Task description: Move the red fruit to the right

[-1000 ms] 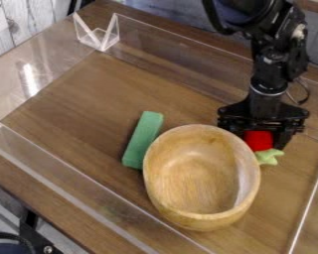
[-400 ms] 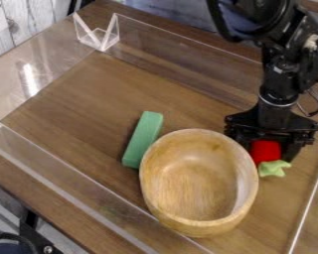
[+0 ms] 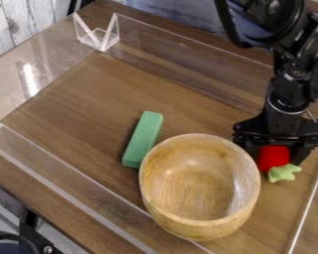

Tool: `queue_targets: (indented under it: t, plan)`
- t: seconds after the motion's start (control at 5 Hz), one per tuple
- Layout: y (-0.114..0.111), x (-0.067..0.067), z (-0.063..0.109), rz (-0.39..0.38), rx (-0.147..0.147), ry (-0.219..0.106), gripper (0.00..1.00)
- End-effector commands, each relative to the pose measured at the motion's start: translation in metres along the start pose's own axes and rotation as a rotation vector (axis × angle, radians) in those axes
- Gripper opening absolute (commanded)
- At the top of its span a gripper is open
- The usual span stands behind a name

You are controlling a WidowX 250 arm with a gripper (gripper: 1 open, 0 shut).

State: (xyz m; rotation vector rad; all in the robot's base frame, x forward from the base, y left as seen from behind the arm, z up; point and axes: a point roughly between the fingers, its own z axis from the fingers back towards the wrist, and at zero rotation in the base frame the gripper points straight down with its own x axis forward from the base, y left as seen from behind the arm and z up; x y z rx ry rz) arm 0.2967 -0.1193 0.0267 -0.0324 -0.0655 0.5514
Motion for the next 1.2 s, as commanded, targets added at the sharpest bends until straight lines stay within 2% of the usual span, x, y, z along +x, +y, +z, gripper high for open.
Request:
queue_targets:
  t: [0.0,0.2,0.6,0.8,1.0]
  plan:
    - [0.0,-0.005,0.01,0.042,0.005,-0.016,0.0]
    - [0.006,-0.003,0.009,0.073,0.024,-0.016,0.0]
    - [-0.001,-0.015,0.027,0.013,0.047,-0.017,0.0]
    - [0.003,-0.026,0.034,-0.022,0.067,-0.02,1.0]
    - [0.005,-0.039,0.039,-0.059,0.076,-0.017,1.0]
